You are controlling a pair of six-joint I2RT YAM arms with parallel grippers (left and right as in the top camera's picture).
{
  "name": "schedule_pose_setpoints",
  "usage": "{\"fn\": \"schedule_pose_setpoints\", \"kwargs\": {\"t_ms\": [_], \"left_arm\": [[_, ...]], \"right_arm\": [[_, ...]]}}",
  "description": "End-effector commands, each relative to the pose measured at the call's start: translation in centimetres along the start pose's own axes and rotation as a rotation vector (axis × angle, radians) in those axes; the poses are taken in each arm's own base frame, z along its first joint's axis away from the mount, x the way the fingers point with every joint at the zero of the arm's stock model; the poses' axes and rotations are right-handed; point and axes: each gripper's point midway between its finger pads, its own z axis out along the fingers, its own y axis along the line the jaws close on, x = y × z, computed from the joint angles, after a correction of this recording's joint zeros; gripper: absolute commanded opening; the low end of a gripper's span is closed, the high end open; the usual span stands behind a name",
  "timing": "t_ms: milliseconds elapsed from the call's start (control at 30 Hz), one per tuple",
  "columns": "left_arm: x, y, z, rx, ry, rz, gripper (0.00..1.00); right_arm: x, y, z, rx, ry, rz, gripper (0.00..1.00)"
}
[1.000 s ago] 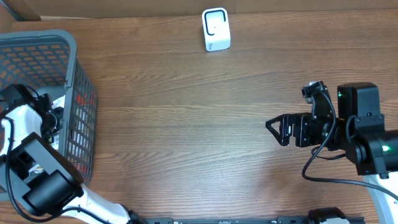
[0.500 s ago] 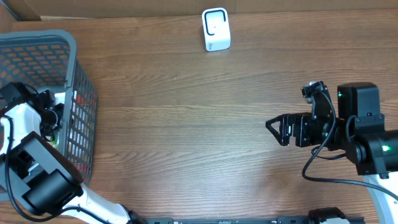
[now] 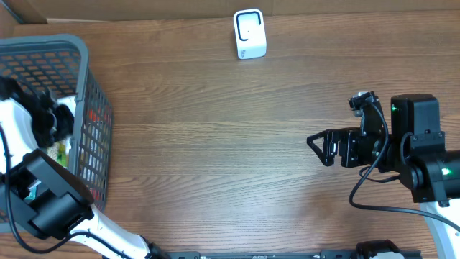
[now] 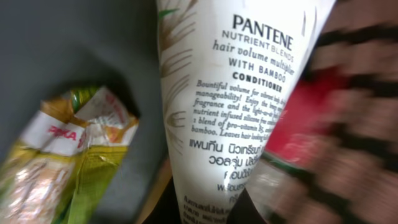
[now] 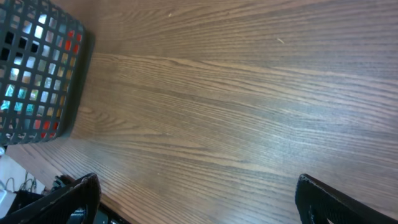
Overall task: Scan the item barcode
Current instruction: 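Grasp the white Pantene conditioner tube with the left gripper, then lift the tube out and lay it on the table center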
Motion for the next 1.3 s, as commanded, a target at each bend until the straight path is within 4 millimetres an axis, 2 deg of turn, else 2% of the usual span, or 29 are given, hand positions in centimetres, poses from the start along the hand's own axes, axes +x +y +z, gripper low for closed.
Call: {"fn": "schedule_pose_setpoints", "kwargs": {"t_ms": [0, 33, 67, 200, 333, 433, 467, 633, 733, 833, 1033, 1133, 1267], "left_arm": [[-4.3, -4.0, -7.6, 0.108, -0.172, 0.018, 0.04], [-4.6, -4.4, -9.1, 0.107, -0.19, 0.018, 0.04], [-5.0, -5.2, -12.2, 0.105, -0.23, 0.025, 0.04], [-4.9, -6.8, -17.4, 0.118, -0.305, 0.028, 0.04], [-3.7, -10.3, -22.4, 0.195, -0.382, 0.083, 0.04], [-1.9, -13.7, -25.0, 0.279, -0.405, 0.131, 0.04], [-0.6, -16.0, -26.1, 0.319, -0.411, 0.182, 0.04], [3.1, -22.2, -27.4, 0.381, -0.404, 0.345, 0.04], [5.1, -26.0, -26.6, 0.415, -0.347, 0.394, 0.04], [7.1, -28.9, -24.1, 0.385, -0.249, 0.411, 0.04], [11.4, -33.4, -15.7, 0.231, -0.052, 0.417, 0.04], [13.2, -35.8, -11.3, 0.192, -0.014, 0.397, 0.04], [15.6, -38.0, -5.2, 0.158, 0.004, 0.302, 0.04]], "right_arm": [[-0.9, 0.5, -0.7, -0.003, -0.038, -0.032, 1.0], [-0.9, 0.5, -0.7, -0.003, -0.037, -0.032, 1.0], [-0.9, 0.5, -0.7, -0.003, -0.037, -0.032, 1.0], [-0.9, 0.5, -0.7, -0.003, -0.037, -0.032, 1.0], [-0.9, 0.5, -0.7, -0.003, -0.037, -0.032, 1.0], [-0.9, 0.5, -0.7, -0.003, -0.037, -0.032, 1.0], [-0.9, 0.5, -0.7, -0.003, -0.037, -0.032, 1.0], [-0.9, 0.5, -0.7, -0.003, -0.037, -0.032, 1.0], [-0.9, 0.5, -0.7, -0.003, -0.037, -0.032, 1.0], [-0.9, 0.5, -0.7, -0.003, -0.037, -0.032, 1.0], [-0.9, 0.5, -0.7, -0.003, -0.037, -0.032, 1.0], [-0.9, 0.5, -0.7, -0.003, -0.037, -0.032, 1.0], [-0.9, 0.5, -0.7, -0.003, -0.037, -0.032, 1.0]]}}
